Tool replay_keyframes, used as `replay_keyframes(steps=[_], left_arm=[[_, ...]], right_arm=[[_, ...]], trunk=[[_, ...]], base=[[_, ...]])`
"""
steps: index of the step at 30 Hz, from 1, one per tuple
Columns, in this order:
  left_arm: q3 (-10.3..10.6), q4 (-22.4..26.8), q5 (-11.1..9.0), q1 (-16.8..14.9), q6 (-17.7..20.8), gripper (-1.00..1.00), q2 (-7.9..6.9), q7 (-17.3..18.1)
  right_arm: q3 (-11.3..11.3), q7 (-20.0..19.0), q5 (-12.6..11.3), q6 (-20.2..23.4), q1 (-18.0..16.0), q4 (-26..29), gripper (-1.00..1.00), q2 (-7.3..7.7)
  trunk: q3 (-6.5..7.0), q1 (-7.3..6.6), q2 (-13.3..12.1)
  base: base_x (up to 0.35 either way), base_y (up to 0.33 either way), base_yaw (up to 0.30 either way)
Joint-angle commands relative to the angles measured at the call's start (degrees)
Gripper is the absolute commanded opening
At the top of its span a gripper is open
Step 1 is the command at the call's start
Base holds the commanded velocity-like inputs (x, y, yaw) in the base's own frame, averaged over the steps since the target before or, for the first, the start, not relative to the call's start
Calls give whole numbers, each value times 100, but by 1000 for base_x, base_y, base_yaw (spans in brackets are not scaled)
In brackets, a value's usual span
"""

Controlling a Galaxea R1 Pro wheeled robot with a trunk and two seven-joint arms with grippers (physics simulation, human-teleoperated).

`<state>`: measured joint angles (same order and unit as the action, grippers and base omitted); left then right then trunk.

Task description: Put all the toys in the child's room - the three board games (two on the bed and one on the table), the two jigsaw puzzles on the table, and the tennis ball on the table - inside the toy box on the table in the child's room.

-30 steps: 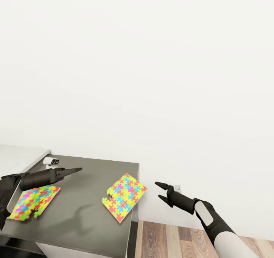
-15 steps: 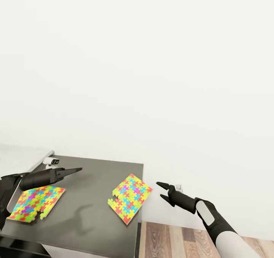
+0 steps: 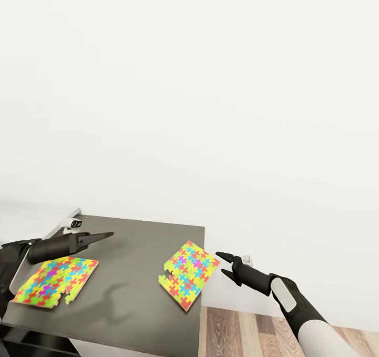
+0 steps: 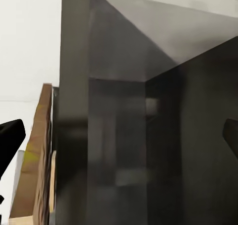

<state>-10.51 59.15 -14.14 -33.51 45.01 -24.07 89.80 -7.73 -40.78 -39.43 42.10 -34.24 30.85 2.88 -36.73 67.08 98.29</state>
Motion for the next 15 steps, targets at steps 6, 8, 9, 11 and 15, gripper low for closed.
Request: replay_keyframes(steps=[6,8,9,11,15], left_arm=[[0,0,-1,-5,61,100,-1,21],[-1,0,-1,-4,61,100,2,21],[1,0,-1,-5,61,100,2,21],[2,-1,-1,-5,61,100,5,21],[4,0,-1,-3,59,100,6,21]], right_arm=[[-18,-14,-4,38,-4,0,100,-8],[-18,-22,-4,44,-4,0,100,-15],[-18,-27,-4,47,-4,0,100,-18],[-18,-45,-8,50,-4,0,100,-23],[-18,-85,-11,57,-4,0,100,-47]], trunk=[[-6,-1,3],[-6,-1,3],[-6,-1,3],[-6,-1,3],[-6,-1,3]], base=[[0,58,0],[0,9,0],[0,4,0],[0,3,0],[0,0,0]])
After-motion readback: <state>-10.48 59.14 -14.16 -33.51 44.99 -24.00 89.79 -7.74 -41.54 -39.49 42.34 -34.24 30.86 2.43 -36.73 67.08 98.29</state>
